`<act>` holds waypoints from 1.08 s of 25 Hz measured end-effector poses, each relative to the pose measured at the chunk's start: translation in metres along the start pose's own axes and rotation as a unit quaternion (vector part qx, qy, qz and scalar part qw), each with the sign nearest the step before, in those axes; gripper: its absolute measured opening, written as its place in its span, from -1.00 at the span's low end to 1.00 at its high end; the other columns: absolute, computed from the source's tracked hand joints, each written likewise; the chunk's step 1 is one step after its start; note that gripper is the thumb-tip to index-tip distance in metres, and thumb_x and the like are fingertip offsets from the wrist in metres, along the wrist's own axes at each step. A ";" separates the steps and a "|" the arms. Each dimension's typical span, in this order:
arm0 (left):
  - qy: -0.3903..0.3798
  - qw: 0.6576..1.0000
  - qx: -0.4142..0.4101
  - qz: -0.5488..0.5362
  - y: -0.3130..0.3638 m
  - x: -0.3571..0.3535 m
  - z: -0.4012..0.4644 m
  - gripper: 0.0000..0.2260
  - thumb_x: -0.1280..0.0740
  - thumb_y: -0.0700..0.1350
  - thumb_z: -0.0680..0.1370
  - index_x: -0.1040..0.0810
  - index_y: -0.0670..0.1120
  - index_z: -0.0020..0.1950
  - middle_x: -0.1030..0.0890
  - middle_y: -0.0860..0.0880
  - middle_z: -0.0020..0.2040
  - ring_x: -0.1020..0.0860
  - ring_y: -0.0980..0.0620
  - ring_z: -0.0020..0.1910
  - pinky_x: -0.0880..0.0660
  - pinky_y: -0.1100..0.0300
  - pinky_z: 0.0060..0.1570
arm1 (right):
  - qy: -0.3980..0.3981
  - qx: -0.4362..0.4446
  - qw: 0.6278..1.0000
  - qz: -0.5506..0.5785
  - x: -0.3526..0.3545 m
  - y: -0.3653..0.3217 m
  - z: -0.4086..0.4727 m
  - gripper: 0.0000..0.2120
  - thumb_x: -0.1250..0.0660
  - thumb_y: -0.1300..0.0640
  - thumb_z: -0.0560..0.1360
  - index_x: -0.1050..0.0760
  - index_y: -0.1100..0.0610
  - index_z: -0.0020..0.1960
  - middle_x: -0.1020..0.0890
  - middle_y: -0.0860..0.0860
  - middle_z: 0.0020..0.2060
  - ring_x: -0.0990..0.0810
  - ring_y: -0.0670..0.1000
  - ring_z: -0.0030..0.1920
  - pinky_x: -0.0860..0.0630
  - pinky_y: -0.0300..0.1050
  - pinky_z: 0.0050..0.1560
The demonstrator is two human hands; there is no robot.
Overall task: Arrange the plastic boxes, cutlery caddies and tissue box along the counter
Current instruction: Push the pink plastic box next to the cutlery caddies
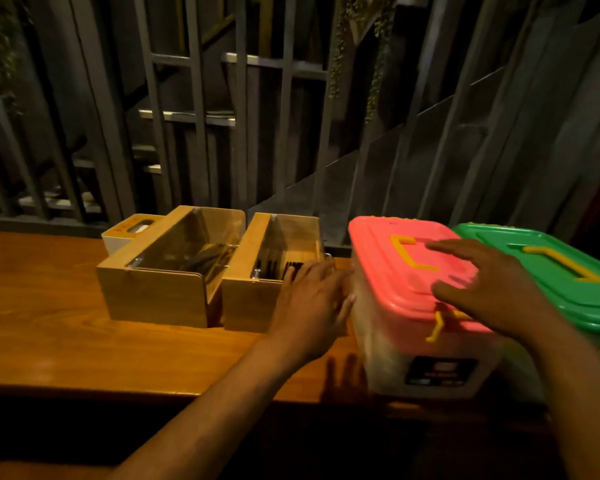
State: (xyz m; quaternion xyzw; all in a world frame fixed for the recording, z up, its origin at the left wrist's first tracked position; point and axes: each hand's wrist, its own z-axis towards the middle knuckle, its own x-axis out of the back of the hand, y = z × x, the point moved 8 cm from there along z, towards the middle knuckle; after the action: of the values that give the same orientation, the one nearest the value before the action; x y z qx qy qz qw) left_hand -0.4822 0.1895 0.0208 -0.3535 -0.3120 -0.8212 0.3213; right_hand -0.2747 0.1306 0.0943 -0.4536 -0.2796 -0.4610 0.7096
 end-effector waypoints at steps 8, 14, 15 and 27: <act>0.021 0.998 0.051 -0.006 0.104 -0.047 0.002 -0.44 -0.04 0.41 0.51 -0.41 0.18 0.39 -0.41 0.01 0.39 -0.26 -0.04 0.42 -0.23 0.01 0.40 | -0.120 0.090 0.973 -0.176 -0.023 0.089 -0.018 -0.03 -0.46 -0.36 0.18 -0.13 -0.25 0.49 -0.24 -0.09 0.53 -0.25 0.07 0.50 -0.22 -0.02 0.42; 0.074 0.994 0.068 0.035 0.095 -0.047 0.007 -0.47 -0.13 0.41 0.49 -0.47 0.14 0.32 -0.46 0.06 0.25 -0.35 0.05 0.31 -0.31 0.21 0.13 | -0.079 0.136 0.977 -0.142 -0.033 0.087 -0.006 -0.20 -0.41 -0.32 0.29 -0.20 -0.26 0.47 -0.28 -0.16 0.50 -0.28 0.04 0.49 -0.32 0.02 0.40; 0.078 0.994 0.070 0.037 0.094 -0.048 0.009 -0.47 -0.12 0.41 0.50 -0.46 0.13 0.31 -0.46 0.06 0.24 -0.35 0.04 0.30 -0.32 0.22 0.11 | -0.080 0.136 0.977 -0.146 -0.035 0.086 -0.002 -0.19 -0.40 -0.31 0.31 -0.17 -0.27 0.48 -0.26 -0.18 0.51 -0.25 0.03 0.50 -0.30 0.01 0.41; 0.077 0.992 0.090 0.032 0.061 -0.066 0.047 -0.49 -0.11 0.39 0.51 -0.40 0.13 0.32 -0.41 0.03 0.27 -0.35 -0.02 0.31 -0.48 0.04 0.09 | -0.066 0.125 0.979 -0.144 -0.050 0.089 0.041 -0.22 -0.37 -0.32 0.34 -0.16 -0.26 0.49 -0.25 -0.18 0.51 -0.22 0.00 0.51 -0.27 0.02 0.39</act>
State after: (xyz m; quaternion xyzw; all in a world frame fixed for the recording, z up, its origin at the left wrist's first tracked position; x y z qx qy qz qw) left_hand -0.3832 0.2081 0.0124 -0.2690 -0.3470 -0.8039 0.4012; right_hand -0.2139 0.2019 0.0369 -0.3454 -0.4435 -0.4889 0.6671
